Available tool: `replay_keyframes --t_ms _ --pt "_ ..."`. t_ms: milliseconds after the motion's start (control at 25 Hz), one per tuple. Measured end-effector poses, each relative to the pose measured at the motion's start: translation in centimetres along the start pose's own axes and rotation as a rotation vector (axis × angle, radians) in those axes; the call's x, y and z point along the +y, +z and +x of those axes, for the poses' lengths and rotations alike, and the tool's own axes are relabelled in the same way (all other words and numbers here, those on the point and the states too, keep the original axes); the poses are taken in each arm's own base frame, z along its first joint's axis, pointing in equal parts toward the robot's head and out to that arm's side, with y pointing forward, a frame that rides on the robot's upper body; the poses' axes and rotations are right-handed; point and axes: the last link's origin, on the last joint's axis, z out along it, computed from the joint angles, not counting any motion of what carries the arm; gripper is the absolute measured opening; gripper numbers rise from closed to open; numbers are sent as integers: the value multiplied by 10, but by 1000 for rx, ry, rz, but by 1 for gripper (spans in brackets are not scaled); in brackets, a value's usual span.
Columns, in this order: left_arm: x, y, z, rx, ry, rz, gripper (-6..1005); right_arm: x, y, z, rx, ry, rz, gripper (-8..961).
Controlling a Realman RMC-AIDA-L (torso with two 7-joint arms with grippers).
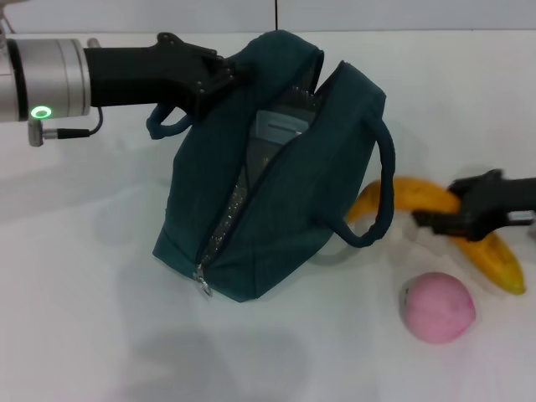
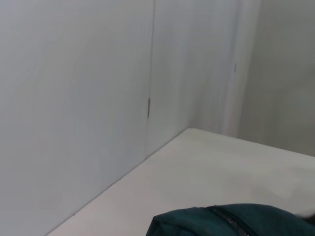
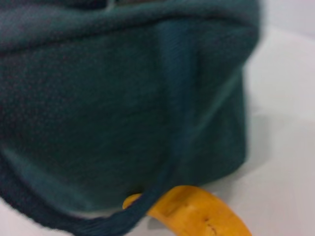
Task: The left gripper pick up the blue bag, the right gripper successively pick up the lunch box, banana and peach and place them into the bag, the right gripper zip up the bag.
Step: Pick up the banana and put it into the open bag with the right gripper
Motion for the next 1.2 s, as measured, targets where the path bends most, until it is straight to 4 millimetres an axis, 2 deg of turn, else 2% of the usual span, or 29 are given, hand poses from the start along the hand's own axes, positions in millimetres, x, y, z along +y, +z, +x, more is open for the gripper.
replay_keyframes --t_ms 280,480,640,760,840,920,1000,1200 --pt "-3 -3 -1 15 -4 14 40 -24 -40 11 -215 173 117 426" --pt "-3 -2 2 33 5 12 40 -35 -57 8 -417 238 148 433" --pt "-1 -4 5 58 4 -1 40 -24 -65 -7 -602 146 74 438" --pt "0 -4 7 64 7 -9 40 -9 -70 -25 -705 25 -18 442" --pt "1 -3 8 65 11 -17 40 -4 -73 -36 -785 4 -53 444" --pt "2 -1 8 65 11 -22 40 -1 -71 -47 -874 5 -96 447" --pt "2 -1 8 64 12 -24 40 0 -61 -58 -927 14 -142 449" --pt "3 3 13 67 21 -35 40 2 -24 -88 -1006 84 -217 456"
